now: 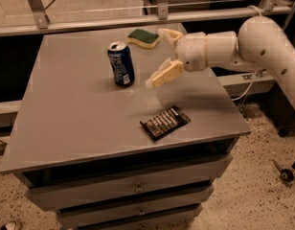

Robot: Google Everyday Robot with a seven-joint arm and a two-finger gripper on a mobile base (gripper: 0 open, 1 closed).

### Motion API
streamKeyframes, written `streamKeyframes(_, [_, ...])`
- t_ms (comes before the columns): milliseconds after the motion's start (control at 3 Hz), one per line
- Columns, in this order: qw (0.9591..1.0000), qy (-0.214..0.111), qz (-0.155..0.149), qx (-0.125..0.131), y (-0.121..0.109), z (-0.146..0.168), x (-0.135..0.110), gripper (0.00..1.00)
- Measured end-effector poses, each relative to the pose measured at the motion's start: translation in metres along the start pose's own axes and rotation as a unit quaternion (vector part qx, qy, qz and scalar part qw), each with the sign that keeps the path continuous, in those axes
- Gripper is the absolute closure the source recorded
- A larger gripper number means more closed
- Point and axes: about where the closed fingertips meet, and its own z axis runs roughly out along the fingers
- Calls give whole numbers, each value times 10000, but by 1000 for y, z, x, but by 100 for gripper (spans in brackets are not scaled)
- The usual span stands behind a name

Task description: Place pepsi can upright

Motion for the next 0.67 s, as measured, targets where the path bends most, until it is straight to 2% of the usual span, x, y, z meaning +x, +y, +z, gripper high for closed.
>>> streamKeyframes(333, [9995,307,-16,66,-4,-30,-1,0])
streamKeyframes(667, [9995,307,-16,66,-4,-30,-1,0])
